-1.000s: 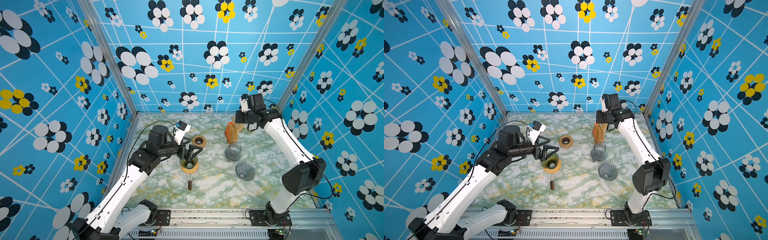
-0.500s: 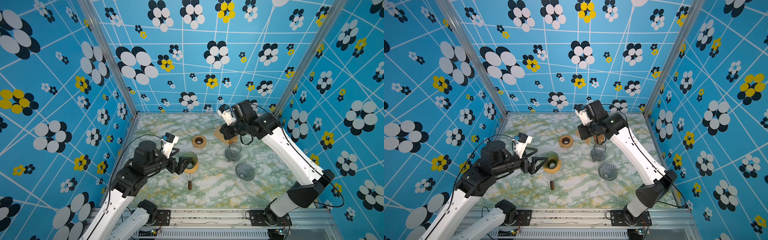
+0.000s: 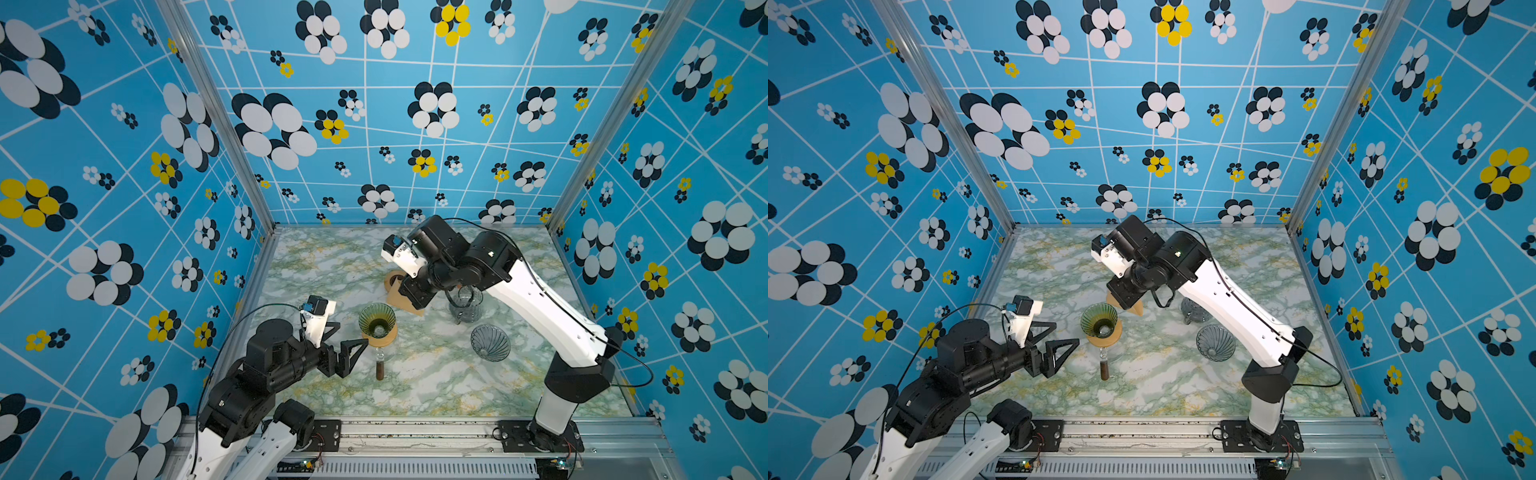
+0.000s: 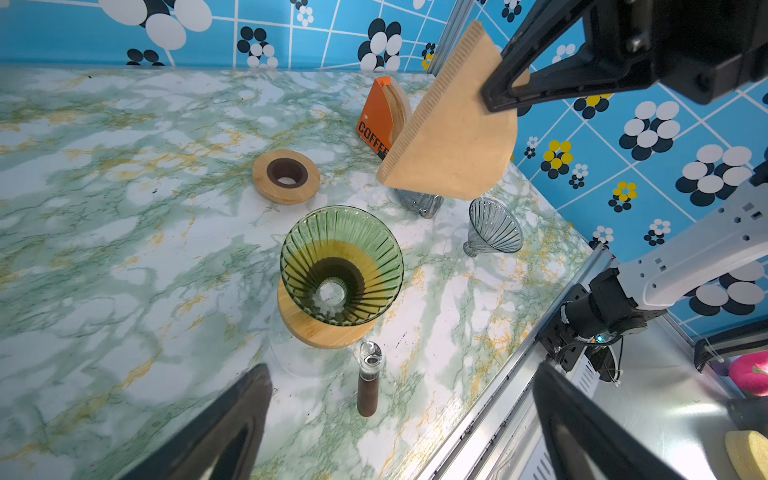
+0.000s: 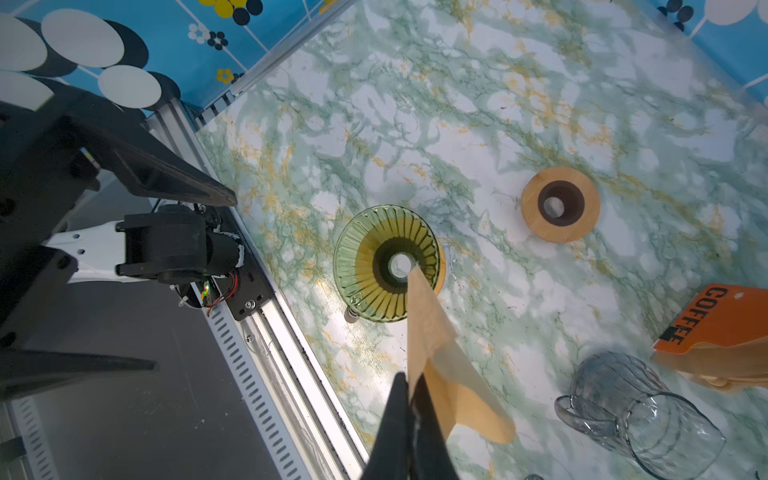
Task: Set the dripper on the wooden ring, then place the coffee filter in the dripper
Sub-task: 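Carry the paper filter with the right gripper over the green dripper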
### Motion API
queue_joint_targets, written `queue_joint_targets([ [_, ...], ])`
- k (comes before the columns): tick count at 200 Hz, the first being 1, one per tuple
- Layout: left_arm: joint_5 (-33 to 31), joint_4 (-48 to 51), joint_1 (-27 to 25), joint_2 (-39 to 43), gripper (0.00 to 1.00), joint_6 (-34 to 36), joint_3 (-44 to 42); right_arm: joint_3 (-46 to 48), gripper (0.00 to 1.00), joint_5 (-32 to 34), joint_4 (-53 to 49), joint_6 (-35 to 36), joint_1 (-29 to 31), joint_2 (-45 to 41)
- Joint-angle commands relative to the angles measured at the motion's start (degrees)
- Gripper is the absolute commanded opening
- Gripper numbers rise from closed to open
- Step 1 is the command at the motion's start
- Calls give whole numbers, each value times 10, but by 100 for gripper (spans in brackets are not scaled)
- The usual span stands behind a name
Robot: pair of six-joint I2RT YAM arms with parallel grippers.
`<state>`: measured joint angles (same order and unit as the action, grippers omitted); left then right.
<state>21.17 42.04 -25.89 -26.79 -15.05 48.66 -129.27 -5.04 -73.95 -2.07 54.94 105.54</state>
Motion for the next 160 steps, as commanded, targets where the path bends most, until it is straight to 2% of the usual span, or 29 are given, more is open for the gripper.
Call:
queue_joint_targets([
  [1,0,-1,3,3,99,-4,-16,-59,0,16,-66,9,18,47],
  [57,11,-7,3,6,99,-5,-19,-176,0,41,-143,8,38,153],
  [84,14,-8,4,4,99,-5,-20,-180,0,43,-145,6,41,168],
  [105,17,-9,4,3,99,-5,-21,-181,4,43,-144,4,42,175],
  [129,16,-10,5,0,99,-6,-21,-181,10,37,-134,0,43,176],
  [160,16,-9,5,-2,99,-7,-21,-183,33,12,-110,-8,46,174],
])
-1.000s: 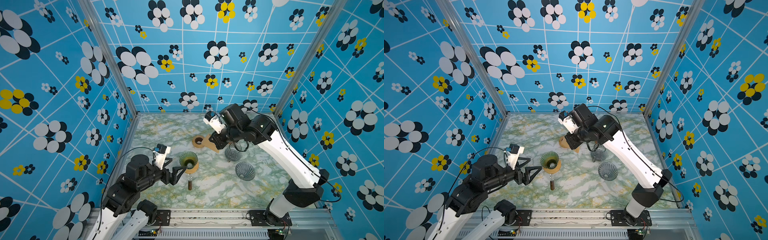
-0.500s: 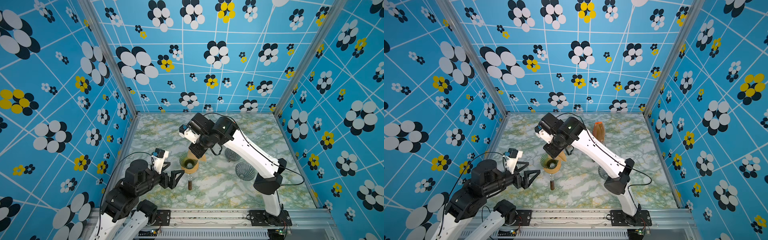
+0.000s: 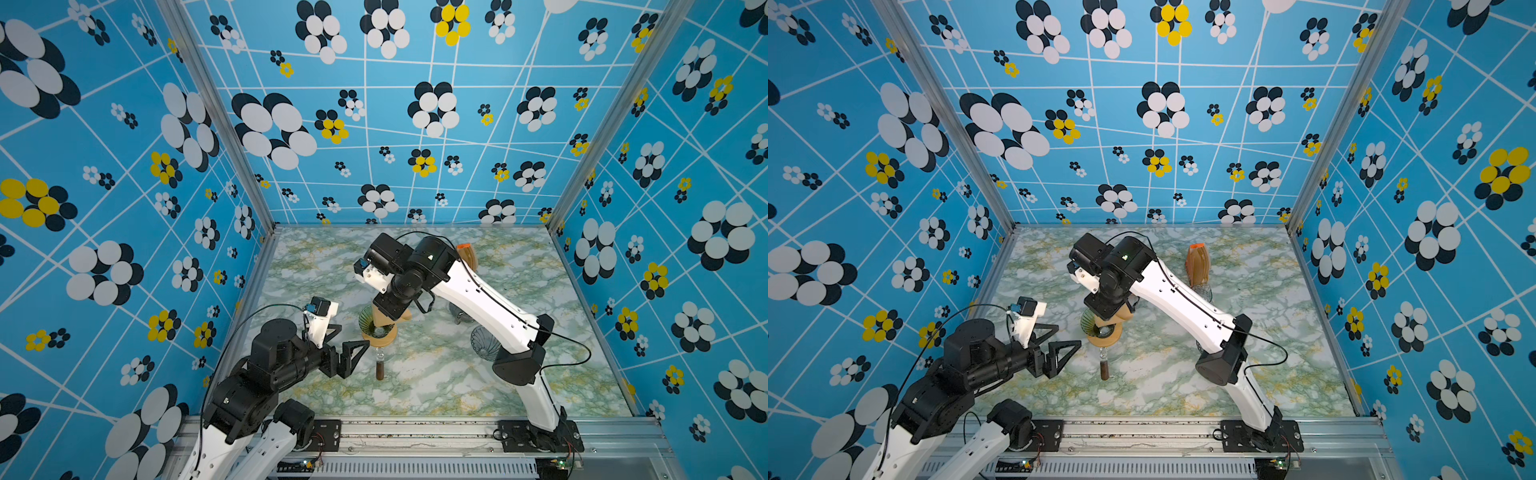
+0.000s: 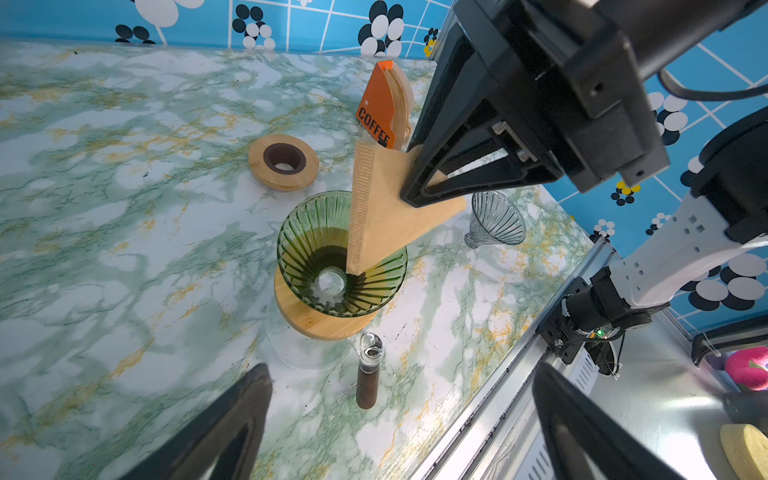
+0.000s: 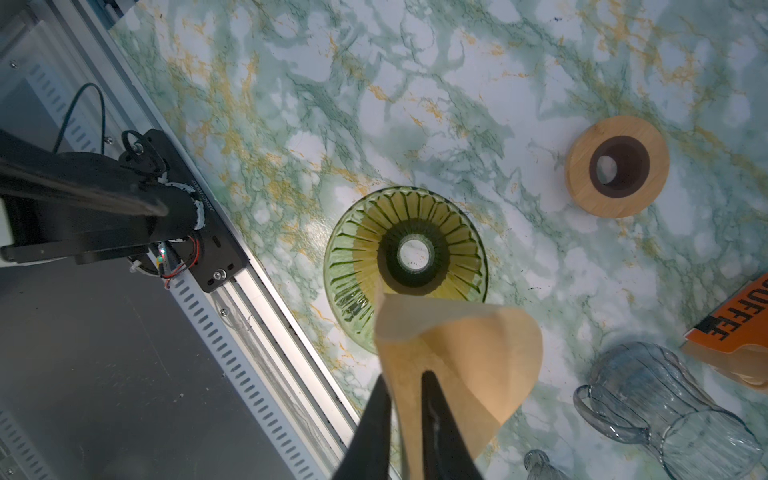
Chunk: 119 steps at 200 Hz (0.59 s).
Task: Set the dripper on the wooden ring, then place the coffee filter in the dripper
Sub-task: 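Carry the paper filter with the right gripper over the green dripper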
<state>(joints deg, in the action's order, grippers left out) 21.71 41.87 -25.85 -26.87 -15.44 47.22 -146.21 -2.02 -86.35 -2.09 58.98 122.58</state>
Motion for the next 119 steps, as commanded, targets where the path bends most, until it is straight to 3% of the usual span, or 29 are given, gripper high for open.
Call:
queue_joint_targets([
  [1,11,-7,5,-2,99,-3,-6,-14,34,-19,15,-8,5,4],
  [24,7,-7,4,-2,99,-7,-7,-14,45,-29,31,-14,8,0],
  [53,-3,-4,4,-4,99,-15,-6,-12,46,-27,46,-24,8,-11],
  [83,-23,-3,5,-7,99,-32,-4,7,39,-14,68,-40,7,-32],
  [119,-58,4,4,-35,99,-75,7,103,31,5,134,-77,8,-89],
])
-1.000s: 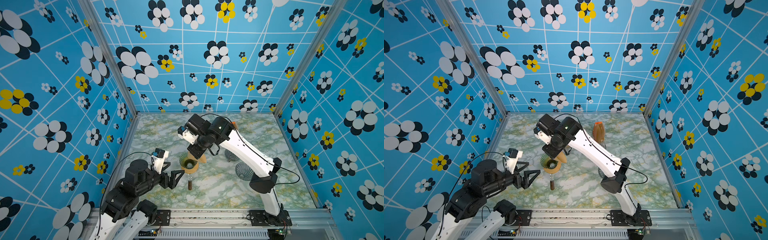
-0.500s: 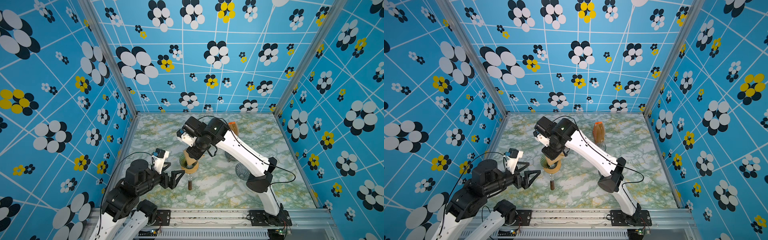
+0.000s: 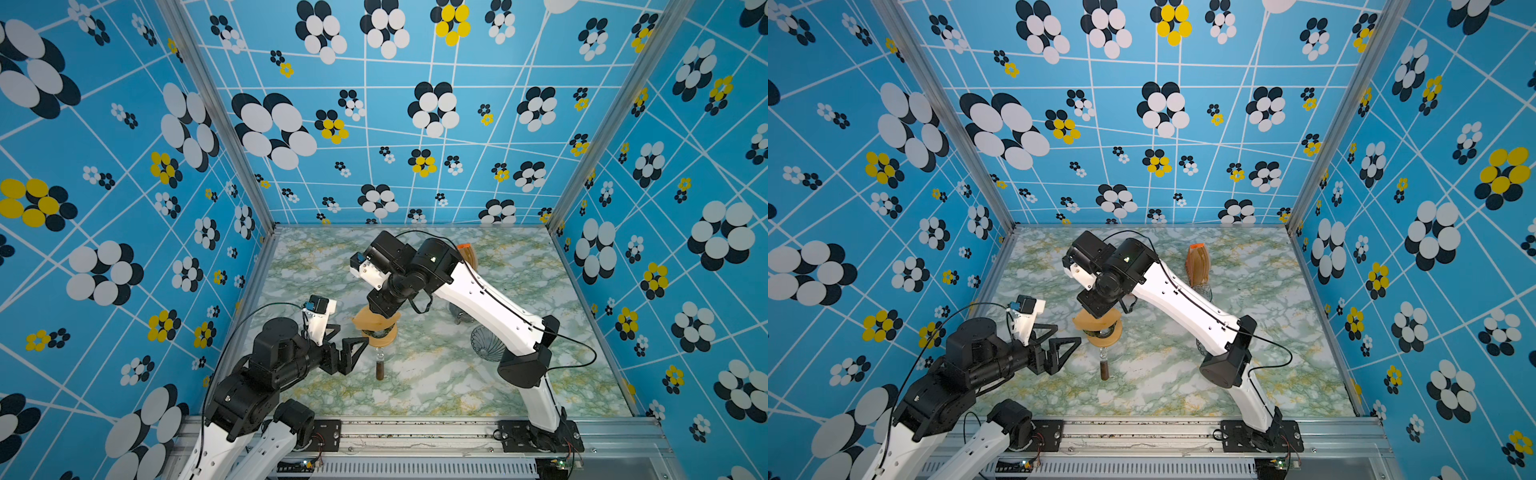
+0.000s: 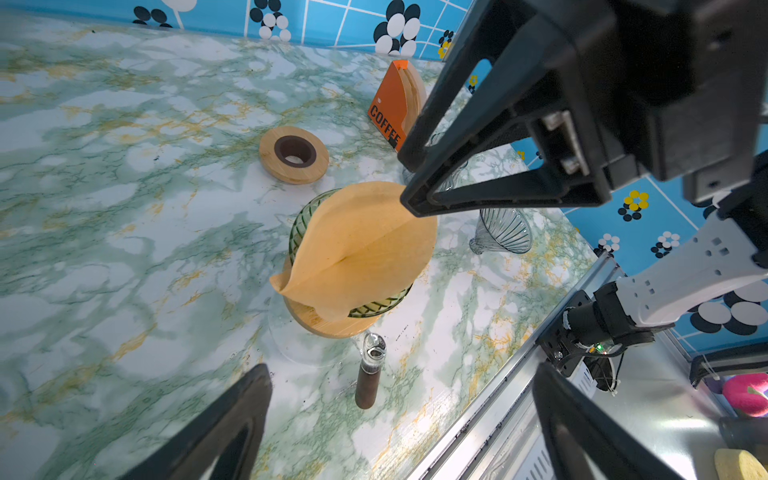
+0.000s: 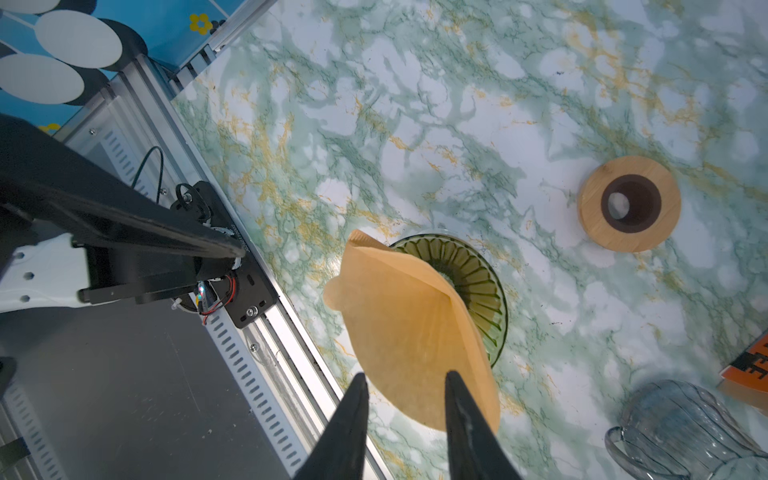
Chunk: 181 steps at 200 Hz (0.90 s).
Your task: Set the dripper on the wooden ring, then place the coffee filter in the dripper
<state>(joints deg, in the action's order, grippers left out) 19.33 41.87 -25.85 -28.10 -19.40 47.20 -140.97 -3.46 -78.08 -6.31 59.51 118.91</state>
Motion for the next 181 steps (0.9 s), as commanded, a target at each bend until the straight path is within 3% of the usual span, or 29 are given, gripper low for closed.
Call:
queue_joint_targets([
  [1,-36,5,4,-23,99,-36,8,54,31,20,53,-36,2,-54],
  [37,-82,43,9,-73,95,-56,31,135,24,27,96,-77,2,-83],
  [68,-78,41,18,-101,85,-67,38,157,19,49,101,-89,-1,-76],
  [181,-52,-3,32,-179,70,-106,47,167,16,39,126,-118,-1,-25],
])
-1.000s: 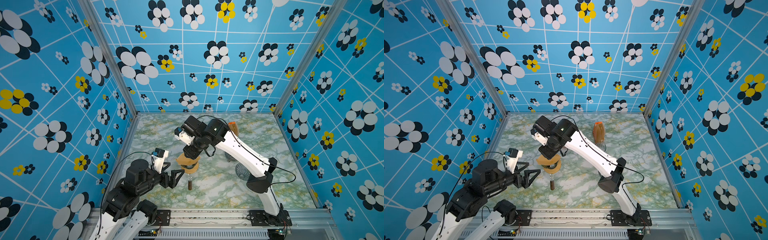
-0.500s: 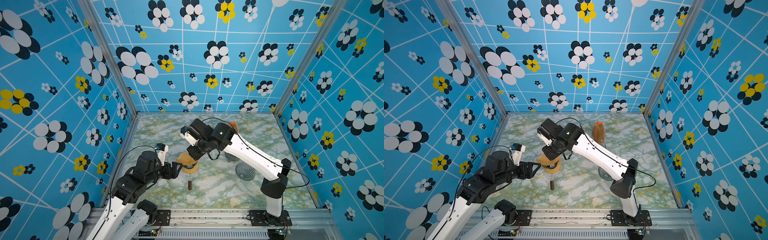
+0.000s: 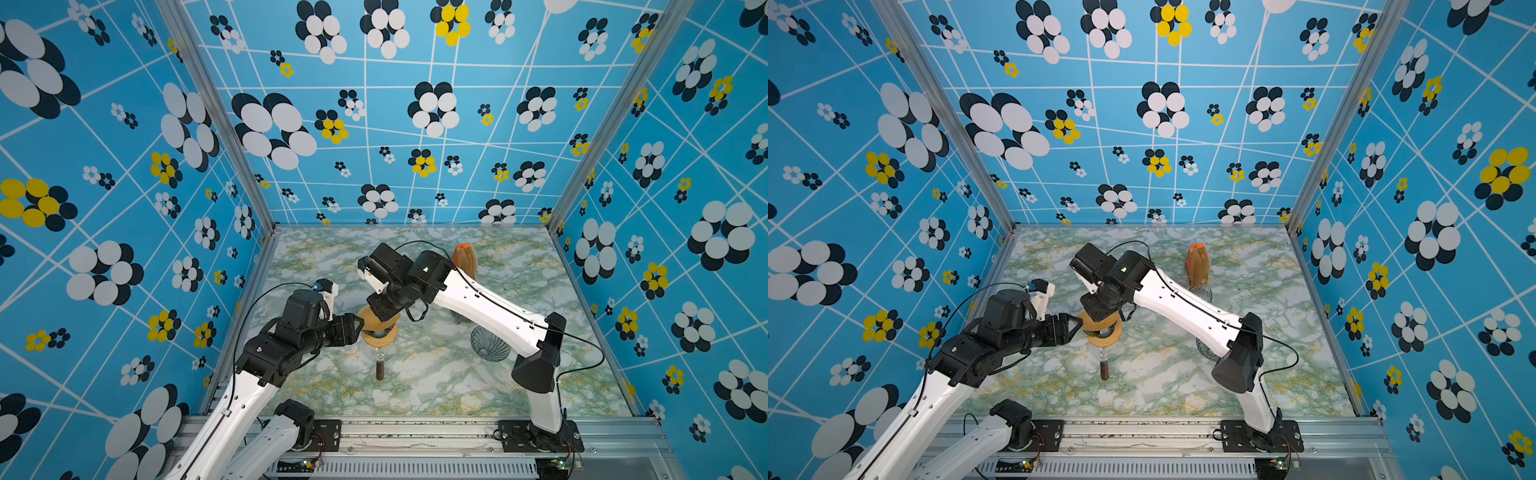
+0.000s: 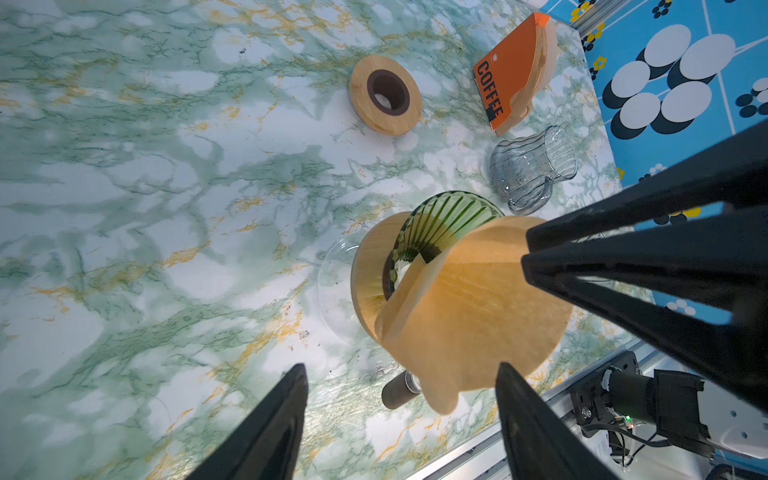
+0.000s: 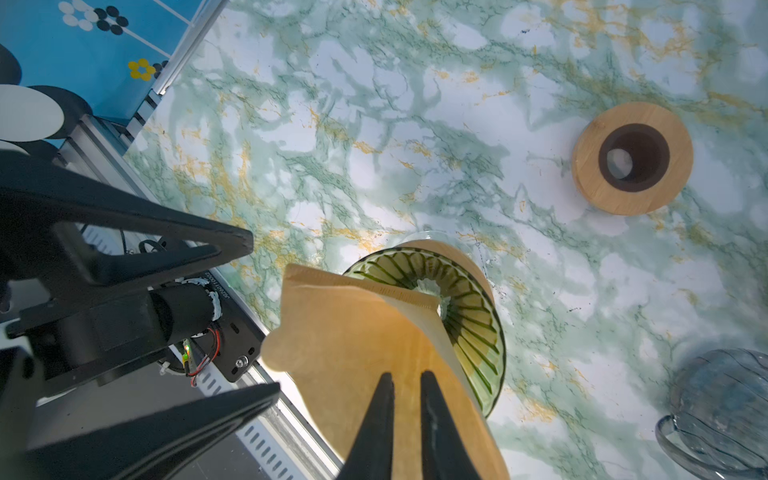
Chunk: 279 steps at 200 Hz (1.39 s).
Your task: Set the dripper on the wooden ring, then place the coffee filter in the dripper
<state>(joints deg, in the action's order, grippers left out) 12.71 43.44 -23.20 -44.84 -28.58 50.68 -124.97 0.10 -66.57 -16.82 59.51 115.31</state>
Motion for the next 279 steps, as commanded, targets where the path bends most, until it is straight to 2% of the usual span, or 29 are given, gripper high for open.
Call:
queue_joint_targets([
  [1,15,-20,5,-12,69,-14,13,8,16,3,11,-14,-1,12],
  [51,26,-44,5,-29,56,-24,6,25,16,1,22,-15,-1,26],
  [76,35,-51,3,-38,53,-25,6,34,17,1,26,-15,-1,30],
  [110,35,-58,-3,-44,52,-28,4,44,19,2,27,-13,-1,37],
  [142,33,-60,-7,-44,52,-29,2,46,25,-3,24,-10,-1,43],
  [279,12,-47,-7,-60,54,-14,-2,52,26,-27,26,-2,-6,63],
])
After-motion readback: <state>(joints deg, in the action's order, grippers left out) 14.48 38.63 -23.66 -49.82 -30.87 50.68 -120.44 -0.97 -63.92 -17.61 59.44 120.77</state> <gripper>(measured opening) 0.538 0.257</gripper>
